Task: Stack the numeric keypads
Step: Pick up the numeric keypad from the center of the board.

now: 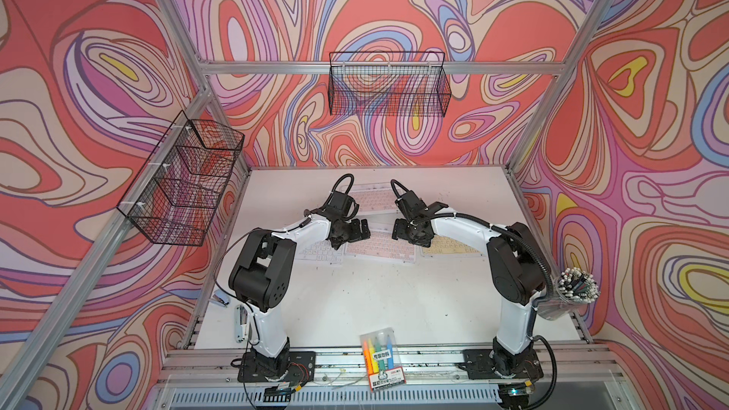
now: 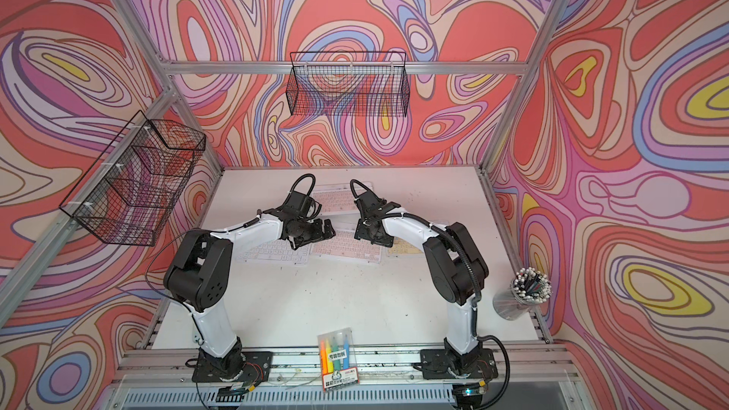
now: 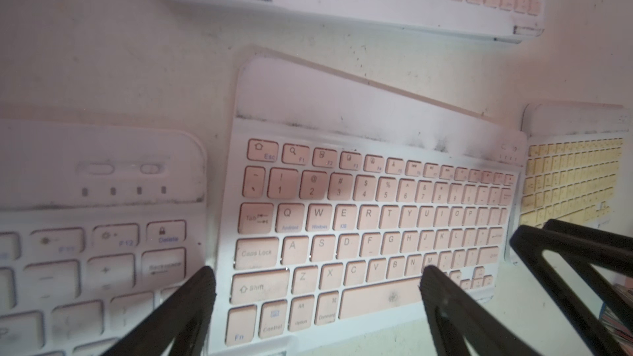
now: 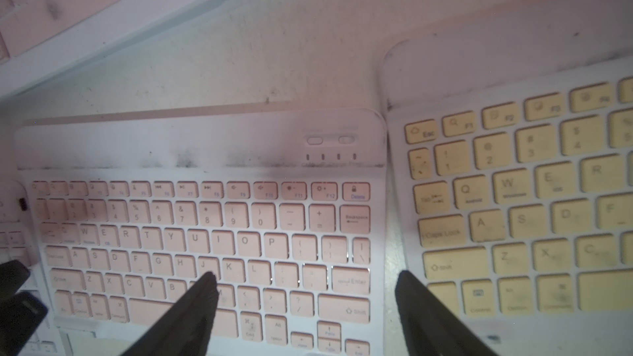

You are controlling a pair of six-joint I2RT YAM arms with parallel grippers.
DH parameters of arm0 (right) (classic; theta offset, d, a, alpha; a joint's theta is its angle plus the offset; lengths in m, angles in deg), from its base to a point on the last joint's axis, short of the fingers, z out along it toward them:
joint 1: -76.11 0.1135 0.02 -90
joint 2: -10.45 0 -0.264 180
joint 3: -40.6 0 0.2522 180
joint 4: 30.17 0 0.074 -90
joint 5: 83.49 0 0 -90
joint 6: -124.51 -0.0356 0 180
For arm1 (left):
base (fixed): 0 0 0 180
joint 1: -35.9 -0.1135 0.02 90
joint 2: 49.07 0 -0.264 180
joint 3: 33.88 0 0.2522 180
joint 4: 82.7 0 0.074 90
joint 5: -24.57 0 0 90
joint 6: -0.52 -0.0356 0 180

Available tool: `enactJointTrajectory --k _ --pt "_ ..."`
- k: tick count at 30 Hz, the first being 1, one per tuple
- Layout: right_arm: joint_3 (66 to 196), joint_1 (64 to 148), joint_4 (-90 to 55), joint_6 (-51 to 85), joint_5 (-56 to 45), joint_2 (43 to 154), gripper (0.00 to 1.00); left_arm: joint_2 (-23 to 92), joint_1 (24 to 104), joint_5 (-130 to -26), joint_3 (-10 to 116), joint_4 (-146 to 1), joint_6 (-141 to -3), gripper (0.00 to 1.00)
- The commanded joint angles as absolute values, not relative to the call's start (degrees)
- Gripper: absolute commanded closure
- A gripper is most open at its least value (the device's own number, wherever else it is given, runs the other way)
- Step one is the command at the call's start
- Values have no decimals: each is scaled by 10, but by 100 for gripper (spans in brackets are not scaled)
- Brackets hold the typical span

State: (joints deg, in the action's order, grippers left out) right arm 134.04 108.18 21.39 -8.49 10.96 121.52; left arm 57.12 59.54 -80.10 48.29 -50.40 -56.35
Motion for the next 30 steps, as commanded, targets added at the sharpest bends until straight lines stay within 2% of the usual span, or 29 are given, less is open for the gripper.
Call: enactJointTrajectory --k 1,20,30 --pt "1335 1085 209 -95 105 1232 16 585 598 -773 501 -477 -575 4" --pt "1315 1085 197 -101 103 1246 16 624 609 -763 524 -459 -580 5" --pt "1318 1080 209 -85 121 1254 16 609 614 -759 501 -460 -578 5"
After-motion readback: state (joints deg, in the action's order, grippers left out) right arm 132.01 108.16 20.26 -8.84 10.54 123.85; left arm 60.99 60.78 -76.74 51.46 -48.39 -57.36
